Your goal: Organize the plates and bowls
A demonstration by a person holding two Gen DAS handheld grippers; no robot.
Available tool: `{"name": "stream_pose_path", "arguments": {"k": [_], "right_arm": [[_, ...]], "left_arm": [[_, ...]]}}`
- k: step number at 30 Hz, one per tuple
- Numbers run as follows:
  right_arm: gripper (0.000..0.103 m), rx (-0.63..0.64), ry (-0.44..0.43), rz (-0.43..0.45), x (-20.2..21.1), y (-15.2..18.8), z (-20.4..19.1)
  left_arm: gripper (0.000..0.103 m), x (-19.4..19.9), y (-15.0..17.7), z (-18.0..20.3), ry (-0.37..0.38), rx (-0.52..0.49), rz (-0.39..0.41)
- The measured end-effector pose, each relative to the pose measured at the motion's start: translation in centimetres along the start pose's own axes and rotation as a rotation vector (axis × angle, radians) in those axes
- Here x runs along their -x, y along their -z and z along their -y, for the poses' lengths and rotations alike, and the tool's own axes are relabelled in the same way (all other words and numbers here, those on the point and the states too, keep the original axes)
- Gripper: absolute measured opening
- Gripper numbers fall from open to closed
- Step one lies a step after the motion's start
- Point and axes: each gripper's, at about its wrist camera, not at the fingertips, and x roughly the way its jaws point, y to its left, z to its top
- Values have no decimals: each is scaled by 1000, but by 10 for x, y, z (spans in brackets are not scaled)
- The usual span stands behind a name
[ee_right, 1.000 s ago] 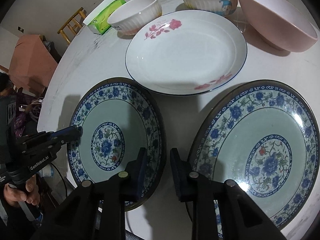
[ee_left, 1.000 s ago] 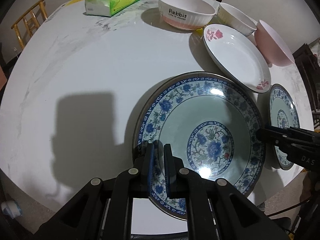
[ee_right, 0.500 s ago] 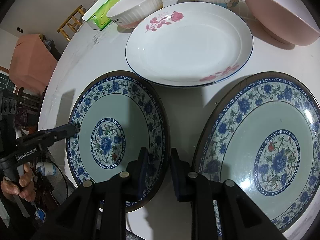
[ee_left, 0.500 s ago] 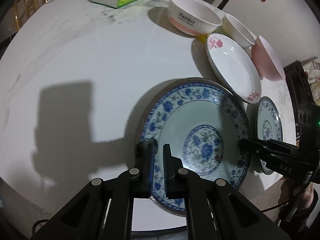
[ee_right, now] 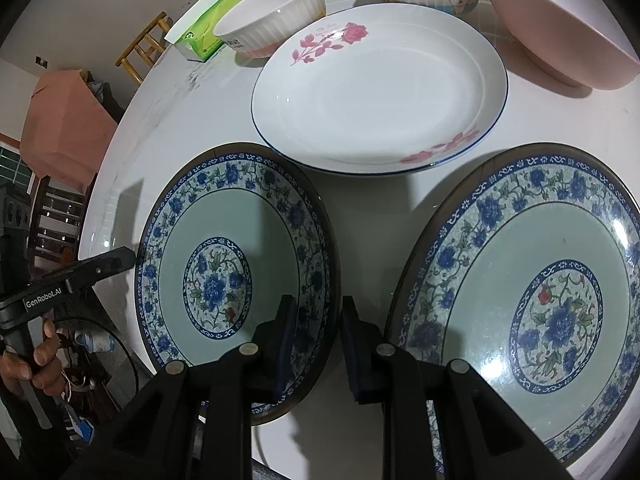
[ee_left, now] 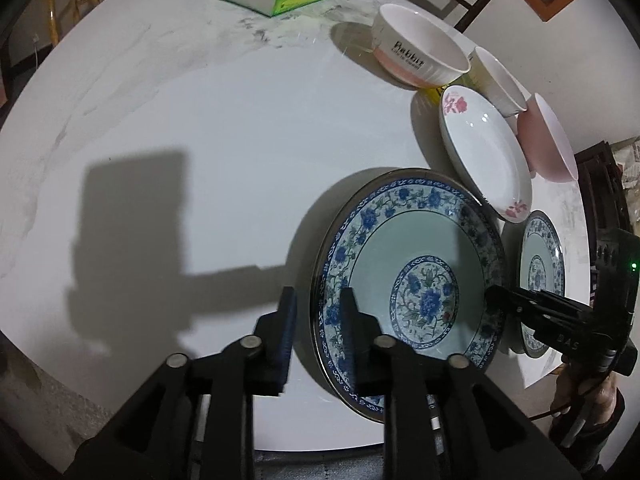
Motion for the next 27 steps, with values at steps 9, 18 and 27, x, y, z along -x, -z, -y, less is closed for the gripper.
{"name": "stream_pose_path", "arguments": {"k": [9, 18, 27], "right_arm": [[23, 5, -10, -1, 0, -2, 1], [23, 34, 28, 9, -1, 1, -15], [23, 89, 42, 31, 0, -11, -52]], "left_arm": [[16, -22, 0, -2, 25, 4, -44], [17, -19, -1, 0, 0, -7, -5], [16, 5, -4, -19, -20, 4, 50]]}}
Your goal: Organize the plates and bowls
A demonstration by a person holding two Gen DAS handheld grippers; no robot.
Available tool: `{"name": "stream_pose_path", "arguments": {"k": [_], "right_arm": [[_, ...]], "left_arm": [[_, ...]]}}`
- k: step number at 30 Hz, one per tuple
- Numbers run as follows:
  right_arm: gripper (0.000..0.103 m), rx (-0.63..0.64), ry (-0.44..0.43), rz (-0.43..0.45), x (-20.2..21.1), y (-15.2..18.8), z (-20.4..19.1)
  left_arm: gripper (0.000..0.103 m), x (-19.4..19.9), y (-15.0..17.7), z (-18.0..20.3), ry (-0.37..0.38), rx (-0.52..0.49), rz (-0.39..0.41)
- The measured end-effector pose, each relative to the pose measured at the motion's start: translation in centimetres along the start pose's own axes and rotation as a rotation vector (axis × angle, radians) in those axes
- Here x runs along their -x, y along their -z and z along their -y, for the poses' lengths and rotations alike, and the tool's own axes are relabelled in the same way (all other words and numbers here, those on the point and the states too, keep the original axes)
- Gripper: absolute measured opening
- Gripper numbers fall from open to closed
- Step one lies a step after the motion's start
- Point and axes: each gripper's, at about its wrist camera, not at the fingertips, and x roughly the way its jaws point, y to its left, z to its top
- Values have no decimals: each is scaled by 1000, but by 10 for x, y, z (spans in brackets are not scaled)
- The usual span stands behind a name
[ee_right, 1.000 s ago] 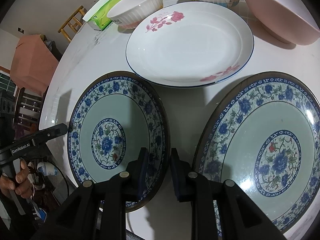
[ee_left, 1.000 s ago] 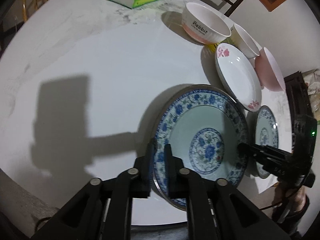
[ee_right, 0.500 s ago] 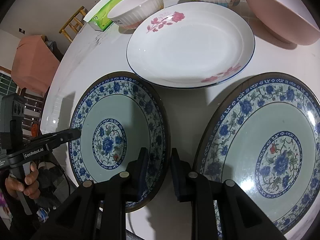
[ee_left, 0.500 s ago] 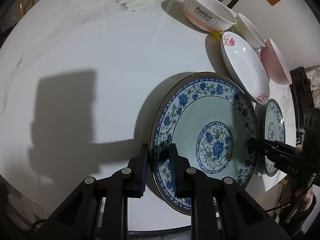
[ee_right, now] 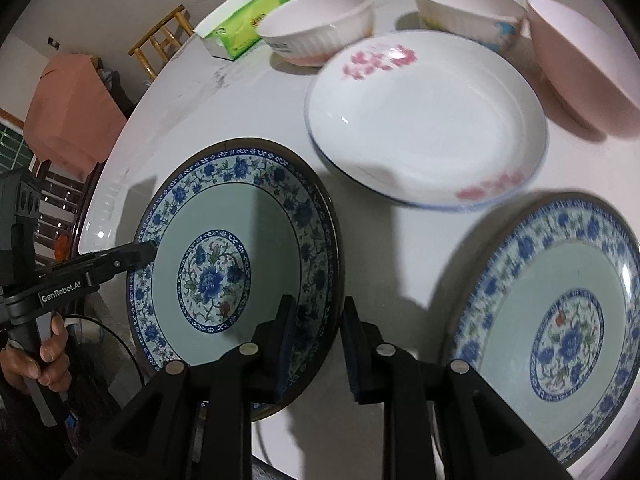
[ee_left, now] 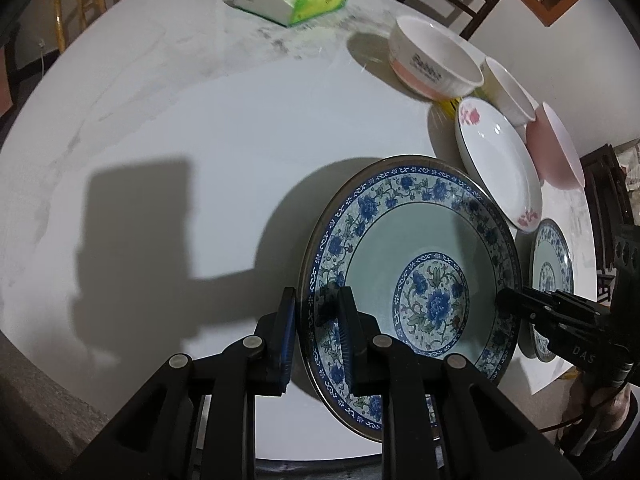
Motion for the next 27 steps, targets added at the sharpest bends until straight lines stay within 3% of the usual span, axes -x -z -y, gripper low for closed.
{"name": "stream_pose_path", "arguments": {"k": [12, 27], "right_arm": [[23, 55, -10, 3, -15, -23, -33], [23, 47, 7, -28, -36, -28, -35]], "left_arm": [[17, 8, -12, -41, -41, 50, 38], [18, -11, -20, -61, -16, 76, 32]]}}
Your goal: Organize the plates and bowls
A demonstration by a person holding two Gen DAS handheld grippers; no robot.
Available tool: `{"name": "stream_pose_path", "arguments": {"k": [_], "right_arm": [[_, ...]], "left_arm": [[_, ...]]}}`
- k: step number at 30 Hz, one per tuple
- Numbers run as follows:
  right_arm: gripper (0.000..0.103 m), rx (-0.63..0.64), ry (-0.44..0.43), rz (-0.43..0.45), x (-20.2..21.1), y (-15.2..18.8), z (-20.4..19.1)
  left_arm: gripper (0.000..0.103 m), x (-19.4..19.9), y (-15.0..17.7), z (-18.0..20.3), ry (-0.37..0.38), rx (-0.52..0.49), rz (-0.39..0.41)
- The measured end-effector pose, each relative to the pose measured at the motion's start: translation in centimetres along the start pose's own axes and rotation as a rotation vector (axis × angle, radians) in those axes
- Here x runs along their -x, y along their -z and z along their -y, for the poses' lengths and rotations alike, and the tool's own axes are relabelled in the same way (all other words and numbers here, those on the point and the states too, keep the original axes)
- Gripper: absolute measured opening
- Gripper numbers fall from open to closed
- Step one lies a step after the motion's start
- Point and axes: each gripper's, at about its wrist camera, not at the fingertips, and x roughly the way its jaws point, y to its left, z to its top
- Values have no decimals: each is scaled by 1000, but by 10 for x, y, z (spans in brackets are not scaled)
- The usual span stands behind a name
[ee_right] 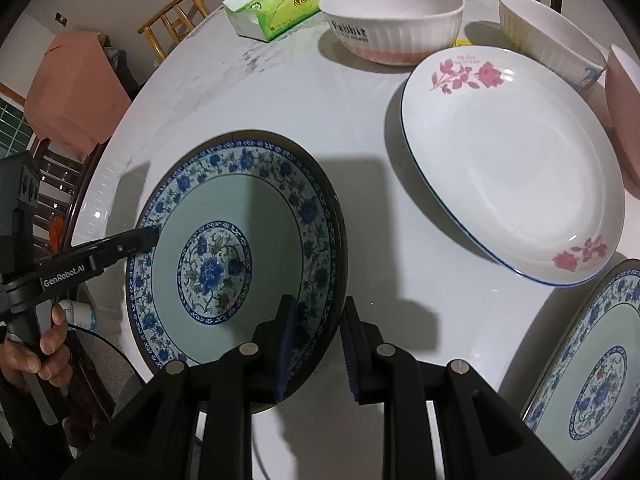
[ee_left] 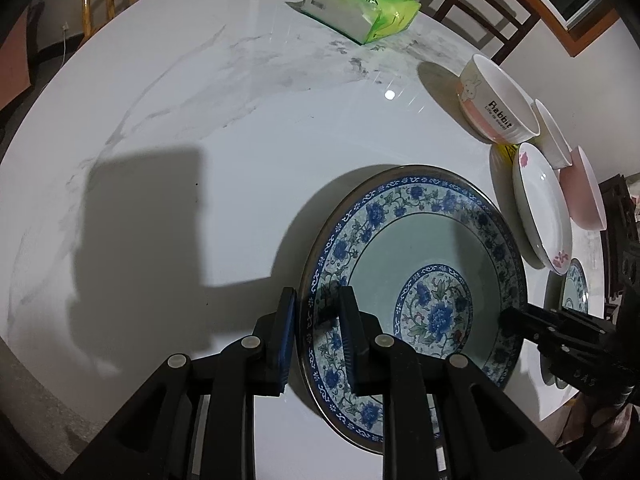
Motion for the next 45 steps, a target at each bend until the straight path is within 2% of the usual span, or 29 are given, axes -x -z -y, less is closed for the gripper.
{"name": "stream_pose_path", "arguments": {"k": [7, 9, 14, 17, 23, 29, 39, 45], "right_arm": [[25, 21, 1, 2, 1, 3, 0], [25, 22, 3, 1, 1, 3, -1], [27, 29, 7, -1, 3, 3, -1], [31, 33, 16, 10, 7, 3, 1], [33, 49, 30, 29, 19, 9, 6], [33, 68, 54, 44, 34, 17, 13], [33, 71, 134, 76, 59, 33, 36], [33, 69, 161, 96, 70, 43, 47]], "left_arm": [[21, -1, 0, 2, -7, -11, 5], [26, -2, 0, 1, -10, -8, 2], [48, 1, 0, -2, -40, 7, 17], [53, 6, 0, 0, -50, -7, 36], [56, 27, 1, 11, -107, -23, 113], [57, 46, 4, 36, -132, -71, 175], [61, 53, 14, 94, -73, -168, 196], [64, 48, 24, 123, -43, -211, 178]]}}
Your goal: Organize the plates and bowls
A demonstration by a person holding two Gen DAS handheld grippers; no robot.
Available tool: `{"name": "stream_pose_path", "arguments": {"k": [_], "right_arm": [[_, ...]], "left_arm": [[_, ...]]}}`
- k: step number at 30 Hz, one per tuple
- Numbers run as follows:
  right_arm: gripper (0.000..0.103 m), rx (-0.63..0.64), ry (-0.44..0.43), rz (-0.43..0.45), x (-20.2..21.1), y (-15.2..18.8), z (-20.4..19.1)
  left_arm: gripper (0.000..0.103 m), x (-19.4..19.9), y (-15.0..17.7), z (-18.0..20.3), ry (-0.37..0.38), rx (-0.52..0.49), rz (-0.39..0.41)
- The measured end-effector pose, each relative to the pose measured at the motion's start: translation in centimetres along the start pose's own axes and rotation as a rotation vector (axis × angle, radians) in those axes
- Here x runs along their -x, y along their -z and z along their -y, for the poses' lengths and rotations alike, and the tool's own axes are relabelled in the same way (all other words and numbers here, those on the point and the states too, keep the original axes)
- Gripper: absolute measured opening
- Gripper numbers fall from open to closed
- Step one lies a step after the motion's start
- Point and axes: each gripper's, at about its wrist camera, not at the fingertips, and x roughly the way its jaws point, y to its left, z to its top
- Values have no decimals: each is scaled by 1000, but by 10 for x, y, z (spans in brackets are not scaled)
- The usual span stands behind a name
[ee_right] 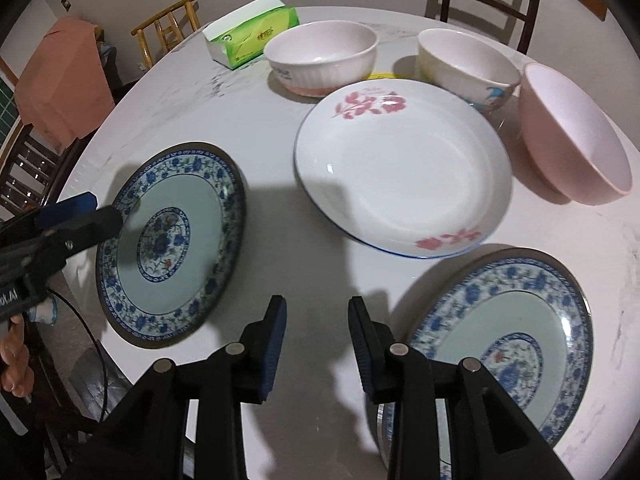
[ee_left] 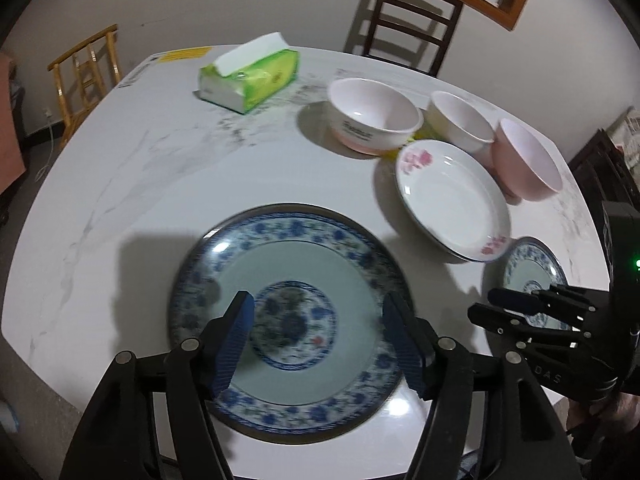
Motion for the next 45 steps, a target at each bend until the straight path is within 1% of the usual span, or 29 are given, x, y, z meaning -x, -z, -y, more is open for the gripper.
{"name": "stream_pose_path", "arguments": {"k": [6, 11, 16, 18, 20, 25, 28, 33, 35, 40, 45], "right_arm": [[33, -4, 21, 5, 5, 8, 13], [33, -13, 44, 17, 10, 13, 27], [33, -22, 71, 23, 15, 19, 43], [33, -29, 70, 25, 19, 23, 51], [33, -41, 59, 23, 24, 29, 63], [33, -70, 45, 18, 37, 41, 90], [35, -99, 31, 18, 44, 49, 110], [37, -177, -3, 25, 57, 63, 149], [37, -208, -2, 29, 60, 66, 162], [37, -250, -4, 30, 63, 74, 184], [37, -296, -39, 17, 57, 82, 201]], "left_arm": [[67, -4, 4, 26, 32, -42, -24], [73, -5, 6, 44, 52, -57, -31], [76, -8, 7, 67, 69, -87, -43], [78, -10, 8, 77, 80, -99, -46], [81, -11, 8, 85, 93, -106, -49], [85, -16, 8, 111, 152, -119, -69], [88, -18, 8, 124, 182, -125, -79], [89, -25, 8, 141, 259, -107, -113], [89, -28, 9, 146, 279, -96, -127], [89, -38, 12, 152, 296, -70, -161], [87, -46, 14, 154, 312, -40, -182]]}}
